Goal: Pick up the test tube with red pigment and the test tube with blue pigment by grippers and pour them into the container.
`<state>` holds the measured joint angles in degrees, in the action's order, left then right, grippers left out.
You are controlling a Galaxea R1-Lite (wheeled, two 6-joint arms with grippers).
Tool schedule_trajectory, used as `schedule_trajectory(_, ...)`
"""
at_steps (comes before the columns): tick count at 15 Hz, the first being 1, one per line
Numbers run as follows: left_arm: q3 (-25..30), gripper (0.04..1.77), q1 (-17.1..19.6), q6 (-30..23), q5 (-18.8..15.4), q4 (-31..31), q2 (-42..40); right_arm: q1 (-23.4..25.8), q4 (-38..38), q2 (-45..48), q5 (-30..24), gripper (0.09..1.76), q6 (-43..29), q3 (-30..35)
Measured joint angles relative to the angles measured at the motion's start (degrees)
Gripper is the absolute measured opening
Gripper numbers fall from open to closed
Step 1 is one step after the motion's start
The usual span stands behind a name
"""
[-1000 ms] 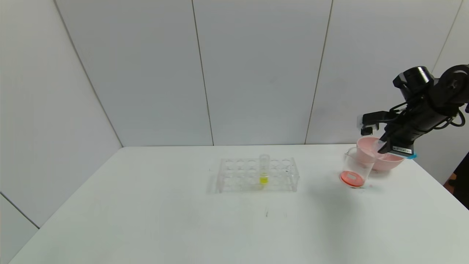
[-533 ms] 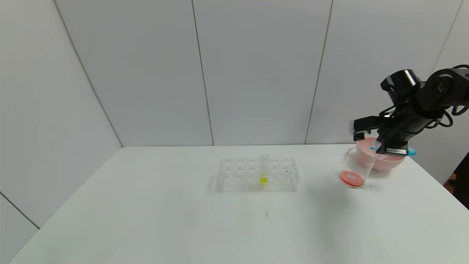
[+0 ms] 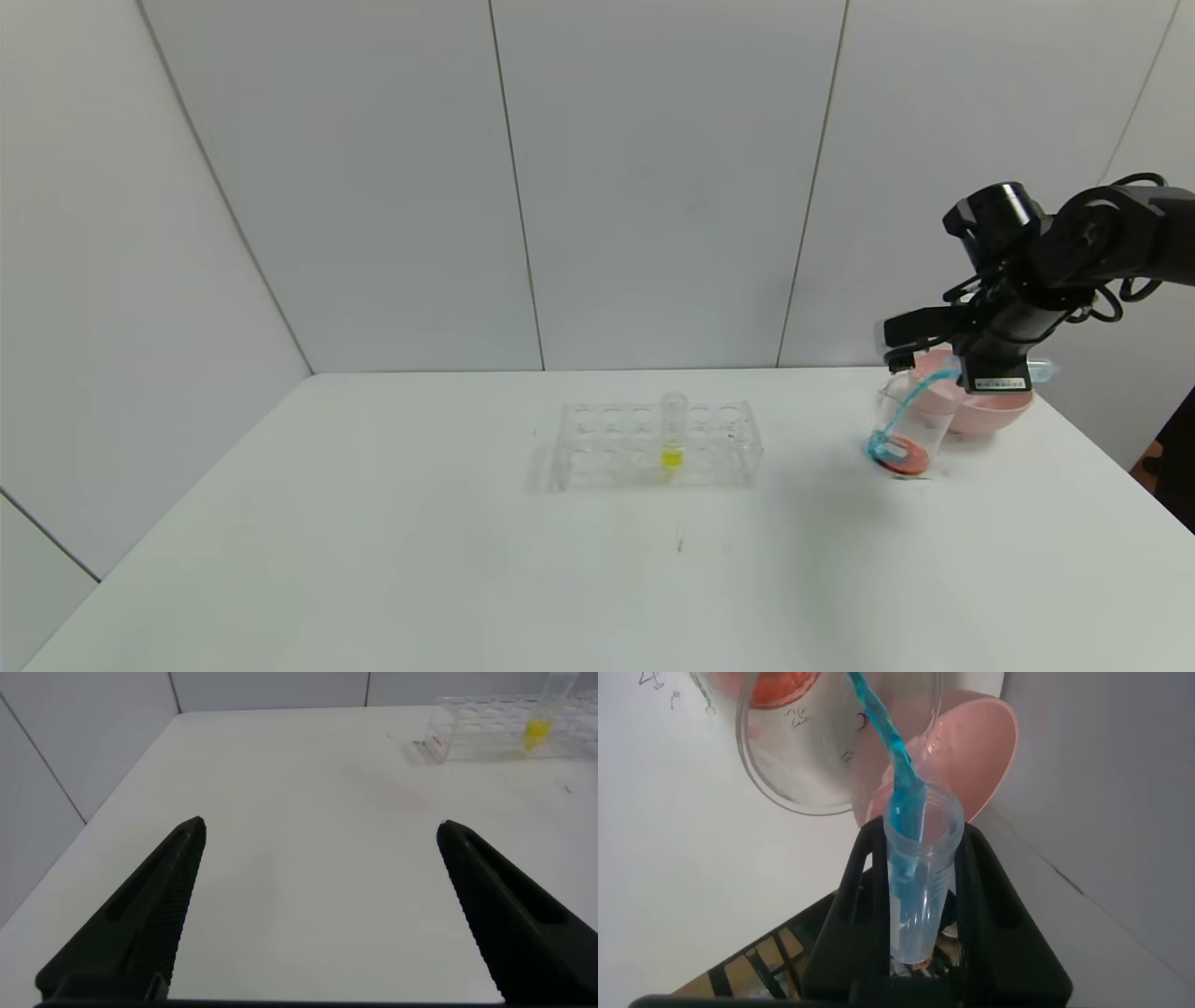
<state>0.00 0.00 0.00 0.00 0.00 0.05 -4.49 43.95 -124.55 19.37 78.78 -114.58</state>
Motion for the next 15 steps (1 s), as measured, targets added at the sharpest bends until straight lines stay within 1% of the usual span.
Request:
schedule_trajectory(1, 0.0, 1.76, 0.0, 0.0, 0.0, 0.0, 0.0, -0.2, -0.1, 0.0, 0.5, 0.47, 0.5, 0.0)
schedule_trajectory(2, 0.0, 1.76, 0.0, 0.0, 0.0, 0.0, 0.0, -0.5, -0.3, -0.1, 2.3, 0.47, 1.3, 0.0)
schedule_trajectory(4, 0.0, 1.76, 0.0, 0.0, 0.0, 0.0, 0.0, -1.2, -2.2, 0.0, 6.8, 0.47, 6.0, 0.0)
schedule_trajectory(5, 0.0, 1.76, 0.0, 0.0, 0.0, 0.0, 0.0, -1.7, -3.1, 0.1, 8.0, 0.47, 7.2, 0.0)
schedule_trajectory(7, 0.0, 1.76, 0.0, 0.0, 0.0, 0.0, 0.0, -2.5, -3.4, 0.4, 8.8, 0.47, 8.4, 0.0)
schedule_trajectory(10, 0.0, 1.76, 0.0, 0.0, 0.0, 0.0, 0.0, -3.6, -2.9, 0.5, 11.5, 0.47, 9.2, 0.0)
schedule_trajectory(15, 0.0, 1.76, 0.0, 0.0, 0.0, 0.0, 0.0, -4.5, -3.4, -0.1, 11.7, 0.47, 9.2, 0.0)
